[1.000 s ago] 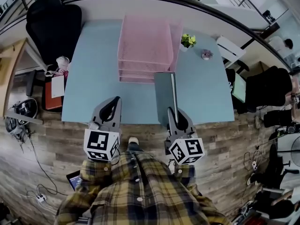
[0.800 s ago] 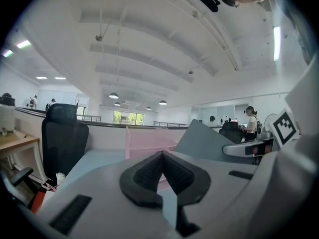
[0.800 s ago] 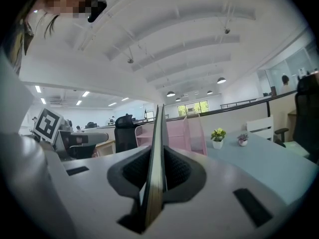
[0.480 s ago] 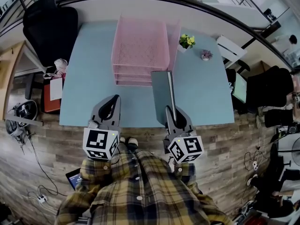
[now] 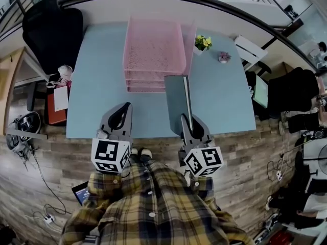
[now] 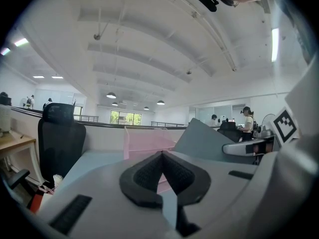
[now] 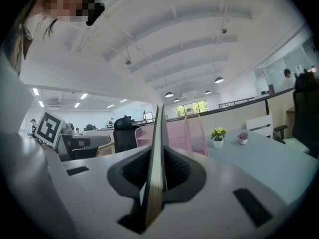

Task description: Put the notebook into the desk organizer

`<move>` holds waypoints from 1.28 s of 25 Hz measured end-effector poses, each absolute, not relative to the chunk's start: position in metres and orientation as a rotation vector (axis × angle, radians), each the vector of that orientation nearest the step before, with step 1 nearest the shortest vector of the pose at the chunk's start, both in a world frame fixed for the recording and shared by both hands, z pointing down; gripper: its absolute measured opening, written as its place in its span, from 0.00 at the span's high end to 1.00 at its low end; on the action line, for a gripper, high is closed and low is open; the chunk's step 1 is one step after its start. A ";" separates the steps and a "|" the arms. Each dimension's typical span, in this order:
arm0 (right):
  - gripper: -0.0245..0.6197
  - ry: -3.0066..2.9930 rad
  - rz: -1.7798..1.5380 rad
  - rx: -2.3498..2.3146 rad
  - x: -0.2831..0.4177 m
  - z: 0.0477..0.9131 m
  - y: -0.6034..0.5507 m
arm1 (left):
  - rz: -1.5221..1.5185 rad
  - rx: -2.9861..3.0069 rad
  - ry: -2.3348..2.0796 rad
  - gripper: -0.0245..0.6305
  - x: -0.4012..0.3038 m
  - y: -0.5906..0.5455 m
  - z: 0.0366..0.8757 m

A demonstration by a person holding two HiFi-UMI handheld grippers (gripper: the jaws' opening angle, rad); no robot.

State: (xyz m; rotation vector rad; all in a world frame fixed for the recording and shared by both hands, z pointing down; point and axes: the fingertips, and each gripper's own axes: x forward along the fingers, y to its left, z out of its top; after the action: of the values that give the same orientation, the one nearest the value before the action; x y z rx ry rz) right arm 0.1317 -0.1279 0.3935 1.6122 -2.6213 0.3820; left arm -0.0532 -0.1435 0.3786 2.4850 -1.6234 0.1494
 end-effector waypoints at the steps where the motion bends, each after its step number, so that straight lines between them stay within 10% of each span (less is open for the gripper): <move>1: 0.87 -2.627 0.389 1.614 0.131 0.393 -0.128 | 0.150 2.486 -1.623 0.97 -0.054 -0.144 0.379; 32: 0.87 -3.030 1.201 1.496 0.118 0.353 -0.183 | 0.161 2.457 -1.631 0.97 -0.060 -0.154 0.386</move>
State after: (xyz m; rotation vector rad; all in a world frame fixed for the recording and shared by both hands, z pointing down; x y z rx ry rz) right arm 0.1182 -0.1828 0.3532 1.4959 -3.0301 1.2011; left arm -0.0602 -0.1542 0.3855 2.4572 -1.6308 0.1606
